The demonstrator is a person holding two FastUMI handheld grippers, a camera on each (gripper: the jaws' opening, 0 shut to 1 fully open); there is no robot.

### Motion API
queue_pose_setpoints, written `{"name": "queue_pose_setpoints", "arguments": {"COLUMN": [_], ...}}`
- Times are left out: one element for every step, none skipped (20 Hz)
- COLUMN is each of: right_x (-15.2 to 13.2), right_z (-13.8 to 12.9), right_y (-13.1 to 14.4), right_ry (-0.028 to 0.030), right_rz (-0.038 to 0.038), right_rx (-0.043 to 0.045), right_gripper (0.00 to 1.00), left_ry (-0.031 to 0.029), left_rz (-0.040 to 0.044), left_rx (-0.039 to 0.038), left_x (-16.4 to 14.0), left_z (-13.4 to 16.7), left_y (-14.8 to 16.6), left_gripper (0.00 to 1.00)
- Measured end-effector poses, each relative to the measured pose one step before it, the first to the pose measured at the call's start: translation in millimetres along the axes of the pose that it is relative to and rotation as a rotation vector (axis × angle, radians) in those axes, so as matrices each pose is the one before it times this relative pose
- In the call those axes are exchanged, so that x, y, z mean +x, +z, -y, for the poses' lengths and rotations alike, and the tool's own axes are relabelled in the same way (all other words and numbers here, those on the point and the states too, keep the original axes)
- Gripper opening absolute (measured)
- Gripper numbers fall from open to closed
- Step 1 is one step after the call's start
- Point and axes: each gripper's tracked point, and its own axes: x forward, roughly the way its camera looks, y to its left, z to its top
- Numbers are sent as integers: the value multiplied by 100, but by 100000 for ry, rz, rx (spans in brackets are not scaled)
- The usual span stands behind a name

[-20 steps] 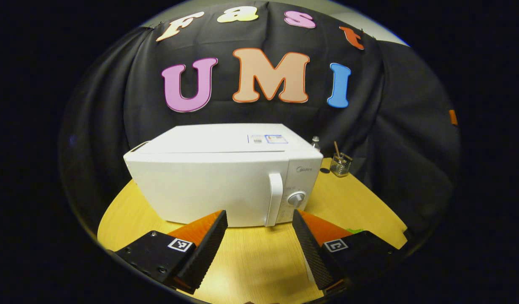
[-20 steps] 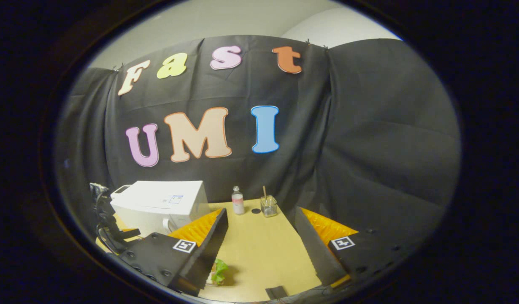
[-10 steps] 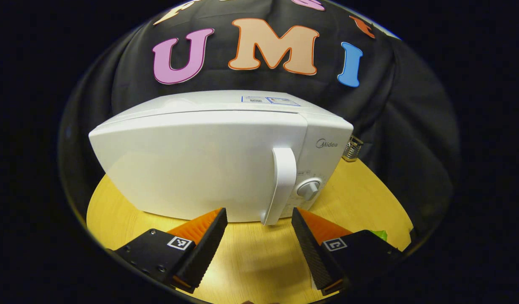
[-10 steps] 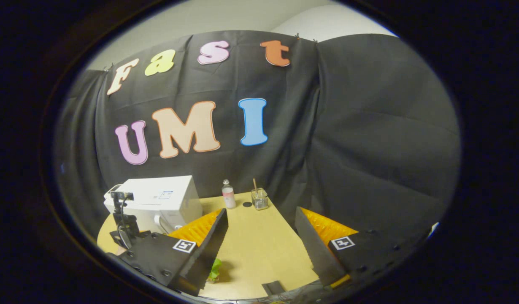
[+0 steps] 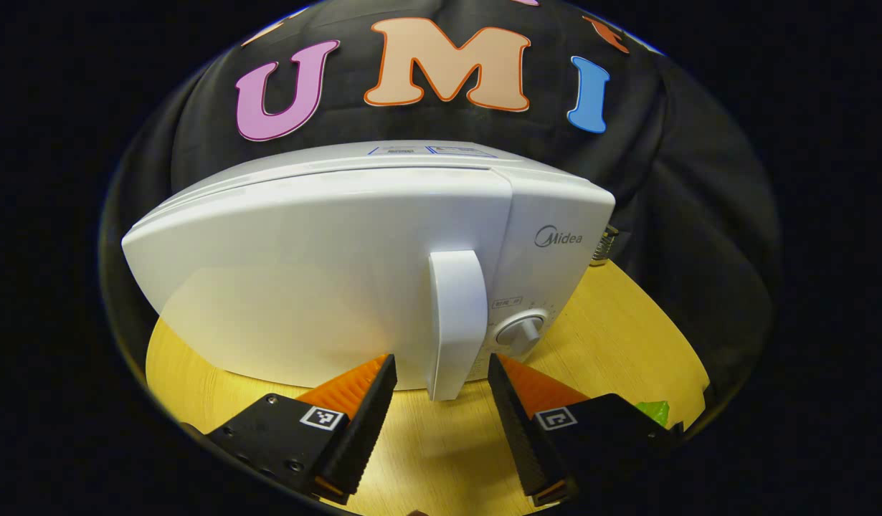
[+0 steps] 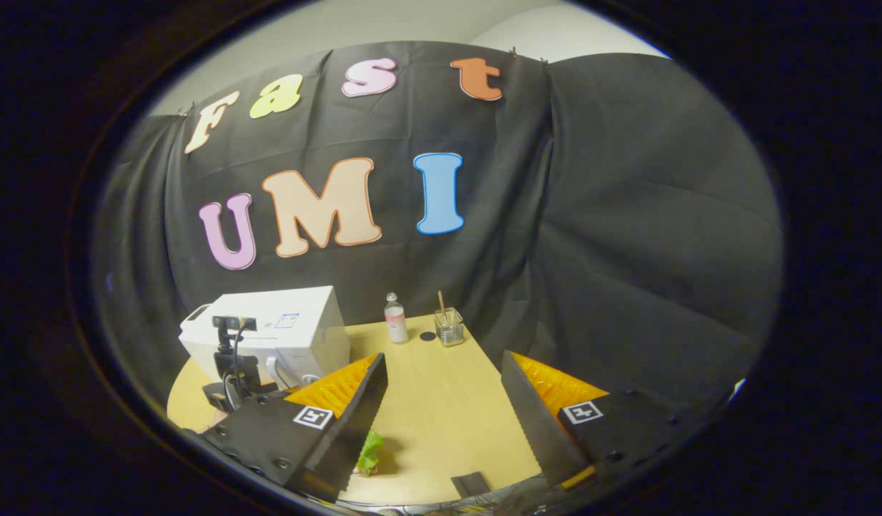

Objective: Open the microwave oven with the left hand, put the food in, and close the microwave oven.

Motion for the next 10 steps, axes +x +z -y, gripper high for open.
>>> {"name": "queue_pose_setpoints", "arguments": {"right_x": [181,94,223,189,141,8,192,198,191,285], "right_z": [-101,-132,-73,-155,-111,-72,-66,-27,-100,-100], "right_y": [-286,-121,-135,-256,-359,236,-72,-48,48,61], "right_ry": [213,318,345,571,564,787,674,829,1084,1112], "right_rz": [-600,-256,-365,-1272,-1097,158,-587,-632,-263,-342], "right_rx": [-371,-382,-353,-432,-353,-210,-330,-136,-46,-155], "right_gripper": [93,93,93,93,93,93,93,93,93,93], "left_ry": [714,878,481,970,-2,-1501,339,943,691,517], "left_rz": [461,-605,-379,-135,-1098,-231,-684,-534,182,350], "left_rx": [197,-489,-908,-730,-1081,-1956,-1287,413,825,354], "left_x": [141,111,75,162,-121,47,156,-165,44,-60], "left_z": [-21,-46,-30,-161,-51,415,76,-58,21,-30], "left_y": [161,-15,-51,127,-77,-20,-80,-33,49,78], "left_gripper": [78,79,71,66,55,52,39,33,30,29]}}
